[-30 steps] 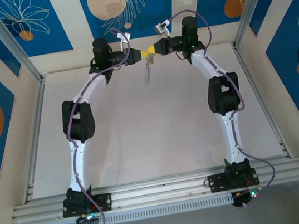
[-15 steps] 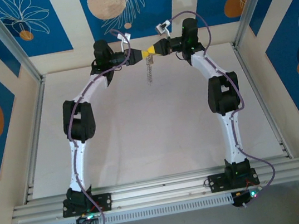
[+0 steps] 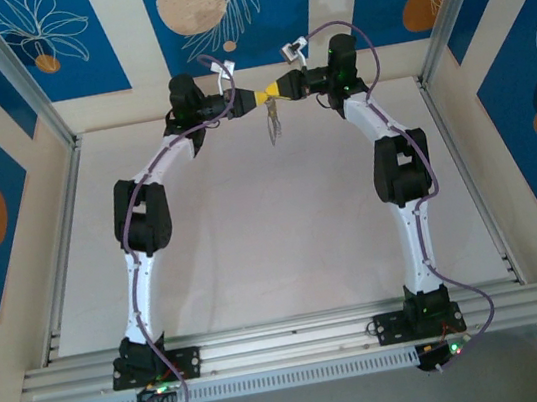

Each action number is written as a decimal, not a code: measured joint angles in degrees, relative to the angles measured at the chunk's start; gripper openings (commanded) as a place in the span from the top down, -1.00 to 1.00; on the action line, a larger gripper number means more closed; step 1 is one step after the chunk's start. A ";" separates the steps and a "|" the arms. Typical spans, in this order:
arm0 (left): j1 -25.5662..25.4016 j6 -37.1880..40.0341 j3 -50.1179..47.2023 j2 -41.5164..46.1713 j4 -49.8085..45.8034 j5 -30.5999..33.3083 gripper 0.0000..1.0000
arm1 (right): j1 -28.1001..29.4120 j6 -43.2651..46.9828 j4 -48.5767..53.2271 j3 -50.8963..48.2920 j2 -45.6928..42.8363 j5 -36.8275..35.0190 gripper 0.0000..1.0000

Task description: Put the keys on the keyring

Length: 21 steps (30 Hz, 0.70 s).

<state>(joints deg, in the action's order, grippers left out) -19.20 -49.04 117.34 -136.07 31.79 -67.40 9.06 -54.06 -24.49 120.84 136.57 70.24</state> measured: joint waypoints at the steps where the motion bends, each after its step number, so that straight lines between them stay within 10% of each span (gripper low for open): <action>1: -0.04 0.02 0.00 0.00 0.00 0.00 1.00 | -0.02 -0.02 -0.09 -0.28 -0.11 -0.04 1.00; 21: -3.91 0.90 -3.89 0.24 3.87 5.57 1.00 | -2.60 -17.55 -21.73 -10.95 -2.43 -6.60 0.16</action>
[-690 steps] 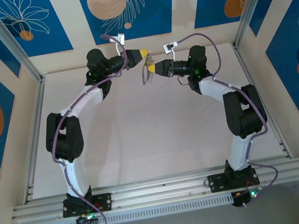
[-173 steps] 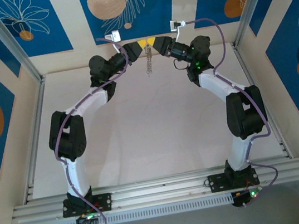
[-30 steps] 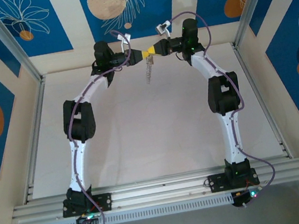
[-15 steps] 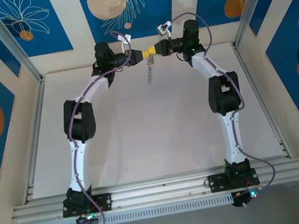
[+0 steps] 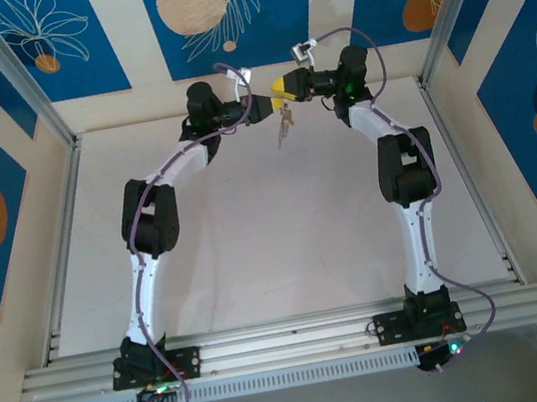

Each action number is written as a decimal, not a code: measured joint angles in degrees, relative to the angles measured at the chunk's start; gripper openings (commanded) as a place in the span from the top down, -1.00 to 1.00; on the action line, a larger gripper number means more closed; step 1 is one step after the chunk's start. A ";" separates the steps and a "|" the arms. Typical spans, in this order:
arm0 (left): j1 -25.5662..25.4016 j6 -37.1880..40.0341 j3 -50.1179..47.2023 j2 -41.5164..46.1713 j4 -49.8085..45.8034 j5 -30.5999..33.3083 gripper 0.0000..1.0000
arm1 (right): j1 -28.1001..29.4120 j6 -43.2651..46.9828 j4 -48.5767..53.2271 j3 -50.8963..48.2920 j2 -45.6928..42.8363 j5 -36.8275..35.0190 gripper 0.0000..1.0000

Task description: Put the keys on the keyring

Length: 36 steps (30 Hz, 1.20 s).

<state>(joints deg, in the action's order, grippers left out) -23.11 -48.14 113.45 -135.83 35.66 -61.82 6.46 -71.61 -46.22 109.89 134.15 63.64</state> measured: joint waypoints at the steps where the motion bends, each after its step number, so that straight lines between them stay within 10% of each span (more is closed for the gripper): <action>1: -0.24 0.00 -0.07 0.02 0.28 0.02 1.00 | -0.48 -1.05 -1.55 -1.44 -0.35 -0.55 0.14; 18: 0.48 -1.33 -3.98 4.20 0.76 8.26 1.00 | -5.75 -9.99 -22.71 -21.59 -7.50 -7.85 0.08; 36: 0.59 -10.95 -13.88 10.51 6.25 19.34 1.00 | -1.92 -12.20 -31.04 -20.96 -7.26 -12.46 -0.06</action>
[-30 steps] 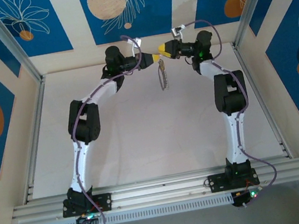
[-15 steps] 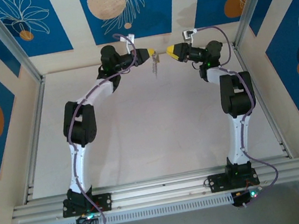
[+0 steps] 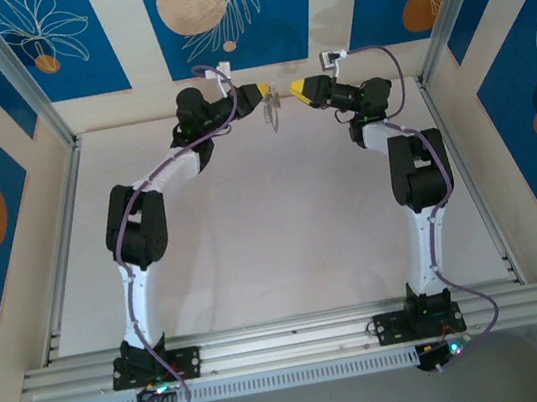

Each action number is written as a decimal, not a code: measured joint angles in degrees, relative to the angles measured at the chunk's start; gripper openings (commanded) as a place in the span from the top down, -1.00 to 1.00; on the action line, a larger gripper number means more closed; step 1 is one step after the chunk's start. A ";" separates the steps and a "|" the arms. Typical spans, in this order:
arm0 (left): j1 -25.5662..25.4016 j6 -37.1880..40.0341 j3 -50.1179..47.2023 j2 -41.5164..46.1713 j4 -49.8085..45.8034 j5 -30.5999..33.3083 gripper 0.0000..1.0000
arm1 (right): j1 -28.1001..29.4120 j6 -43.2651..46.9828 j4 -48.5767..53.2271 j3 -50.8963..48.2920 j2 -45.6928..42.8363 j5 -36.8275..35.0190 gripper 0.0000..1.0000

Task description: Put the keys on the keyring

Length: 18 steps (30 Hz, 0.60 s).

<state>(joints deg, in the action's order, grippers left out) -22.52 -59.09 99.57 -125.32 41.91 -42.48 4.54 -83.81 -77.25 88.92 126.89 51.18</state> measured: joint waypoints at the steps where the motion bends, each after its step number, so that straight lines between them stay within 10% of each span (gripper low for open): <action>1: 0.00 -0.63 -0.68 0.31 0.83 0.61 1.00 | 0.28 -0.17 -0.15 0.39 0.11 -0.24 -0.06; 18: 0.00 -8.13 -1.99 0.79 8.33 4.09 1.00 | 4.15 -0.66 -1.14 4.87 2.69 -1.68 -0.04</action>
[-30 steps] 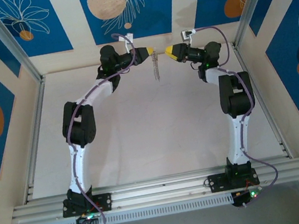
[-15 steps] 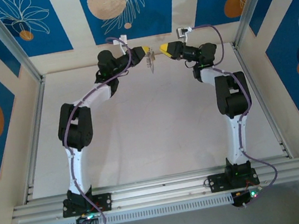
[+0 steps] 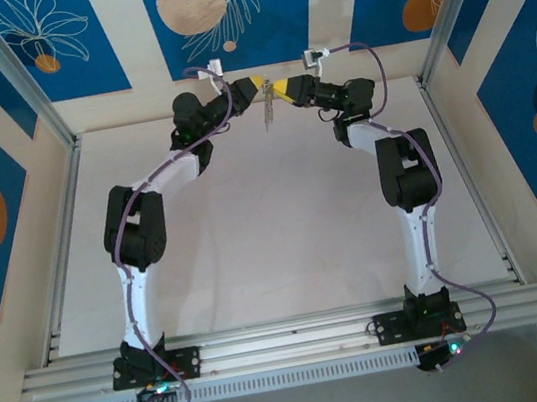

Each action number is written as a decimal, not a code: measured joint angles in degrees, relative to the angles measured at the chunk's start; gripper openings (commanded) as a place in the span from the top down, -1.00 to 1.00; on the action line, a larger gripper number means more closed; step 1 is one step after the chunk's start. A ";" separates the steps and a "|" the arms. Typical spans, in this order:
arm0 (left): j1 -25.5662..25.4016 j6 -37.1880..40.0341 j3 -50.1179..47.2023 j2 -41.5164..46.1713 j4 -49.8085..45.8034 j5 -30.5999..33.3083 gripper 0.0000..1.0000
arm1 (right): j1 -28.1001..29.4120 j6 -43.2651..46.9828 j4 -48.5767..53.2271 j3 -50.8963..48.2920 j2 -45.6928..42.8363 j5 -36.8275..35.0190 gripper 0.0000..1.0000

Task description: Put the keys on the keyring

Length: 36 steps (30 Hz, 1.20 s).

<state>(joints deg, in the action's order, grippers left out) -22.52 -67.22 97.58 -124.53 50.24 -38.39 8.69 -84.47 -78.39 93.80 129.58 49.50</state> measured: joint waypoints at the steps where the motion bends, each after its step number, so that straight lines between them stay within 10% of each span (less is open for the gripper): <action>1: 0.00 0.00 0.00 0.04 0.00 0.11 1.00 | 0.00 0.00 -0.02 0.00 0.00 -0.02 -0.03; 28: 0.00 0.11 0.61 0.26 -0.31 0.83 1.00 | 0.74 1.31 -0.13 -3.37 -0.04 0.87 1.00; 31: 0.00 0.22 0.61 0.26 -0.28 0.83 1.00 | 0.74 1.36 -0.09 -4.24 -0.04 0.87 1.00; 36: 0.00 0.22 0.79 0.26 -0.28 0.83 1.00 | 0.72 1.40 -0.02 -5.03 -0.13 0.83 0.18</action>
<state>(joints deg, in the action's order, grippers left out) -22.52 -67.00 98.37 -124.27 49.95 -37.56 9.41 -83.07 -78.41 88.77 129.45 50.33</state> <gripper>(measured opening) 0.047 0.312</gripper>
